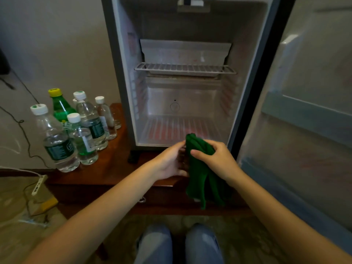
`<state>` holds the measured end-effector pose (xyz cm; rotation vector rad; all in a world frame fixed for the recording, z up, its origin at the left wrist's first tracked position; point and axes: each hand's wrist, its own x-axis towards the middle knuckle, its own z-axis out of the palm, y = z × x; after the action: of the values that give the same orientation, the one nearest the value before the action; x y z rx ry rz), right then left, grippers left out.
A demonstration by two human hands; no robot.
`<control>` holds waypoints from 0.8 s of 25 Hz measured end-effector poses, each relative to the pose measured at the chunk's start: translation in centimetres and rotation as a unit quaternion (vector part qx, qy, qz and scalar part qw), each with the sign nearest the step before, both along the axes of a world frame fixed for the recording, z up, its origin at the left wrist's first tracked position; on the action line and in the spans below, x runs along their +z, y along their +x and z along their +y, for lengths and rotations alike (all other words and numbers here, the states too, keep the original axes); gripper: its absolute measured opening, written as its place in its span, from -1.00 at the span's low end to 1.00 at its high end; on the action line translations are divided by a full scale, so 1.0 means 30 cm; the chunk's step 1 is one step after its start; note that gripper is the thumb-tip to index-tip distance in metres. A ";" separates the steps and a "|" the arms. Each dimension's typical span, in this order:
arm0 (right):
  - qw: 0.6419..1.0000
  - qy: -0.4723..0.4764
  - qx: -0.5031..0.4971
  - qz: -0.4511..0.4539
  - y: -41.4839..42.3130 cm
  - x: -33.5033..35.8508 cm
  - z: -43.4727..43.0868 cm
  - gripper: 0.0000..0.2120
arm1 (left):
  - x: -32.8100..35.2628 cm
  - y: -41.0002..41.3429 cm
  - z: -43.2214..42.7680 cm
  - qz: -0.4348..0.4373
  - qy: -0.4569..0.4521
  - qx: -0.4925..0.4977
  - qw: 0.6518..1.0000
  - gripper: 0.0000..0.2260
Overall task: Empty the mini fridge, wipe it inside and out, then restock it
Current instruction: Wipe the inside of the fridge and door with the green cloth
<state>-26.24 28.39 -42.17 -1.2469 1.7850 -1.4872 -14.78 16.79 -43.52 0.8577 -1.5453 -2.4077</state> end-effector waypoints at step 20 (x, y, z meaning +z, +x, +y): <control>0.964 -0.059 -0.073 -0.250 0.024 -0.042 -0.318 -0.49 | 0.024 0.076 -0.249 0.144 -0.126 0.063 0.980 -0.53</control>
<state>-25.51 18.86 -43.42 -0.7076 1.4865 -1.8185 -12.51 9.31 -42.80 0.5141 -1.5835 -2.0802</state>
